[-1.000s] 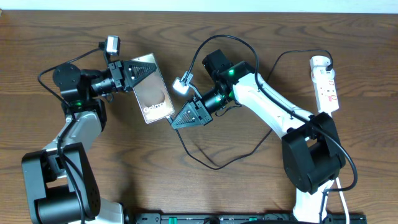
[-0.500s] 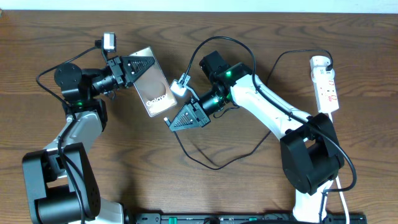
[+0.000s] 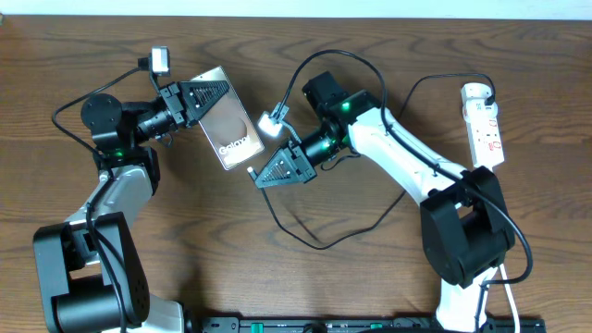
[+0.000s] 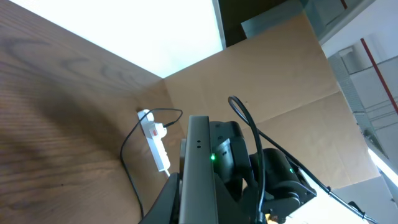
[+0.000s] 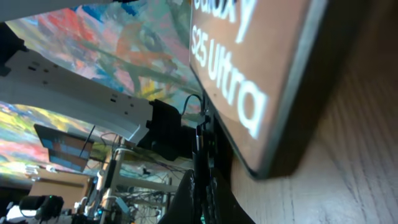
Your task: Plug charger to phone and switch on socket
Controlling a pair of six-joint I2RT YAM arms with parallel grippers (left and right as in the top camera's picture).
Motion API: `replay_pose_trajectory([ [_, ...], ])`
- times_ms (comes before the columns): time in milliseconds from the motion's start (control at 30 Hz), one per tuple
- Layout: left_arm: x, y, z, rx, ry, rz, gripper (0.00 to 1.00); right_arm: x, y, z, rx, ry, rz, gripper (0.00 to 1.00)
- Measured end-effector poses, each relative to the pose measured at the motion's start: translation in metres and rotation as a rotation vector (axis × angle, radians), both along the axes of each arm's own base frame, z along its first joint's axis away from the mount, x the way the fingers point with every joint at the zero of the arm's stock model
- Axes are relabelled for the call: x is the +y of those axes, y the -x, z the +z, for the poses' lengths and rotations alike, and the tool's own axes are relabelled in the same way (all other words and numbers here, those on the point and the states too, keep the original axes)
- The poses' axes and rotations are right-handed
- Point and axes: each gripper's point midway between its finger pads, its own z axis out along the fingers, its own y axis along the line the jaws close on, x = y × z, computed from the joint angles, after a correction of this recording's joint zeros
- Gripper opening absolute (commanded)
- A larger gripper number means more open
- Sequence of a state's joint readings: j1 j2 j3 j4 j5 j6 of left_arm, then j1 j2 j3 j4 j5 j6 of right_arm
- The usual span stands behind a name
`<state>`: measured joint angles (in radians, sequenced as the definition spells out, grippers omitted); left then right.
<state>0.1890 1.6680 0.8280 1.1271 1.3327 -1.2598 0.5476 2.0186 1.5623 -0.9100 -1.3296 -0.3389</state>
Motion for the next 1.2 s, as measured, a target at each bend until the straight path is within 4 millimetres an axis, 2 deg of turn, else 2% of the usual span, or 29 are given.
replay_pose_trajectory([
  [467,0.0,0.0,0.0,0.023,0.013,-0.002,0.07,-0.002,-0.006,0.001,-0.006,-0.007,-0.015,0.01],
  [733,-0.011,0.004,0.006,-0.009,0.011,-0.03,0.07,-0.001,-0.009,0.002,-0.008,-0.01,-0.02,0.01],
  [1200,-0.011,0.004,0.006,-0.012,0.011,-0.03,0.08,-0.001,-0.009,0.002,-0.005,-0.008,-0.022,0.01],
])
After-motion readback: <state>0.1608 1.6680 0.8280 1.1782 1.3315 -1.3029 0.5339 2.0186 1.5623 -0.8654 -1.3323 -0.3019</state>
